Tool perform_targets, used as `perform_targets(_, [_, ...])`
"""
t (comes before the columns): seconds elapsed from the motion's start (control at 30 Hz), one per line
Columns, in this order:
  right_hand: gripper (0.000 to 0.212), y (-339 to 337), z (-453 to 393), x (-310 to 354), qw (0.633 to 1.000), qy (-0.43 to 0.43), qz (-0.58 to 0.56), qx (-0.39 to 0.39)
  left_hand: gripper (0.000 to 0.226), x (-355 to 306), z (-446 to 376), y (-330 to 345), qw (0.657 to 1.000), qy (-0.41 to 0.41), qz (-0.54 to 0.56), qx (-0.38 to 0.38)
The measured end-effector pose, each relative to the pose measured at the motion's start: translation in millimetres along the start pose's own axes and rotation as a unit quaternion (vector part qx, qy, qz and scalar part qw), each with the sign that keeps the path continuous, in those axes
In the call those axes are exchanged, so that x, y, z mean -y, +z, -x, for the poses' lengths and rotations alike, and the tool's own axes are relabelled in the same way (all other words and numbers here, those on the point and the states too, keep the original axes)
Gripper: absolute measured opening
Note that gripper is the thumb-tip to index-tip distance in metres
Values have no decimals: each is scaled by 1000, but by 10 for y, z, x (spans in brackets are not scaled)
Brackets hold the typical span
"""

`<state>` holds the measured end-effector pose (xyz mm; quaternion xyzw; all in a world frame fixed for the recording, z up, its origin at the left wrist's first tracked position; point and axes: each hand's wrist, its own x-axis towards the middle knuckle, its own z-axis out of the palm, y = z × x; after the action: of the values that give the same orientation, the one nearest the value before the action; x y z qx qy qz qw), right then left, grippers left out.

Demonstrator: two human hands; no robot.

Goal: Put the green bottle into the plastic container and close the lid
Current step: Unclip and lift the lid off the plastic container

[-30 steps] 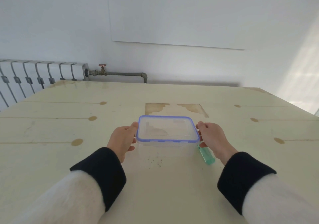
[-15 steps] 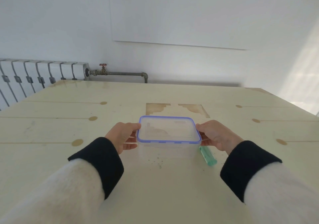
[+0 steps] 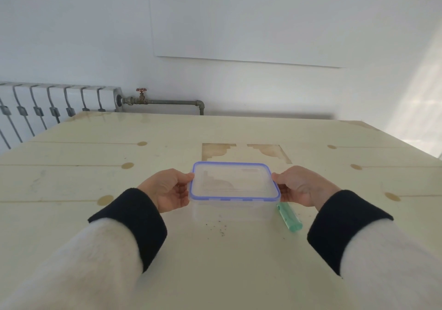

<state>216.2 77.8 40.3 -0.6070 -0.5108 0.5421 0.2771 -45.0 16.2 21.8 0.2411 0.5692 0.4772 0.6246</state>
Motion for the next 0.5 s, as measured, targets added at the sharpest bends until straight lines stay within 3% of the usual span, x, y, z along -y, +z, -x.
perform_targets(0.2, [16,-12,-35,-11,1000,3,-8,12,21,-53,-16,109,999,41,-9,-24])
perform_targets(0.5, [18,-20,-76,-23,999,23,-25,10,9,-33,-30,83,999,46,3,2])
